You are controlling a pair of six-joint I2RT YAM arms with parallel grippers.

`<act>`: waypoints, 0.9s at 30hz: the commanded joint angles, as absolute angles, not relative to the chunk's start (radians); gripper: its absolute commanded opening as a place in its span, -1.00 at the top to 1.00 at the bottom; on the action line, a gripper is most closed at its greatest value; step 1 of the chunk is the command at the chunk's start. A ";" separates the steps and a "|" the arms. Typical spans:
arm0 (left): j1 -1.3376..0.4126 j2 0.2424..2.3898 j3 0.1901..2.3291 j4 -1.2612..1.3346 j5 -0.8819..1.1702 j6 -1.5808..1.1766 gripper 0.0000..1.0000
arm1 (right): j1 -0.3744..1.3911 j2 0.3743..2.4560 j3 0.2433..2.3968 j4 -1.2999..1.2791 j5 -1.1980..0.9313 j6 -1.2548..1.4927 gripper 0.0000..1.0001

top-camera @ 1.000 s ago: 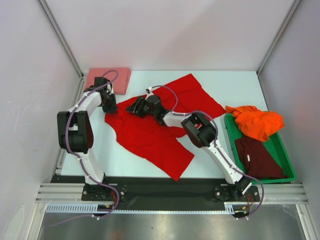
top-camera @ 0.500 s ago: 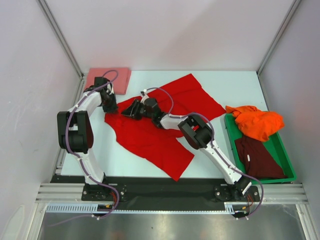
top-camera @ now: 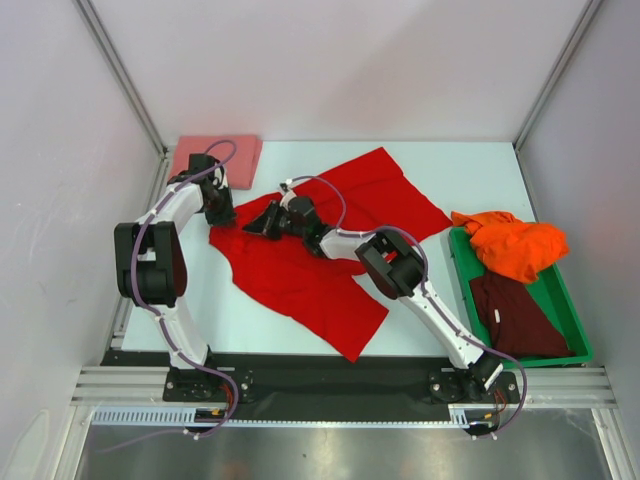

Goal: Fold and stack the t-shirts
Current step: Fold the tshirt

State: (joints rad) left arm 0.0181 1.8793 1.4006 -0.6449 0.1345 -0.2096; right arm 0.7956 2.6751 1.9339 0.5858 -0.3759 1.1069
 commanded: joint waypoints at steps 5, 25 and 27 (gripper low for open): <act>0.014 1.799 1.379 -0.624 0.114 -0.216 0.62 | 0.792 2.600 1.867 0.540 -0.403 1.066 0.93; -0.087 1.408 1.154 -0.611 0.187 -0.259 -0.12 | 0.772 2.330 1.873 -0.268 -0.436 0.789 0.88; -0.087 1.405 1.147 -0.603 0.204 -0.267 -0.14 | 0.767 2.323 1.891 -0.351 -0.426 0.762 0.85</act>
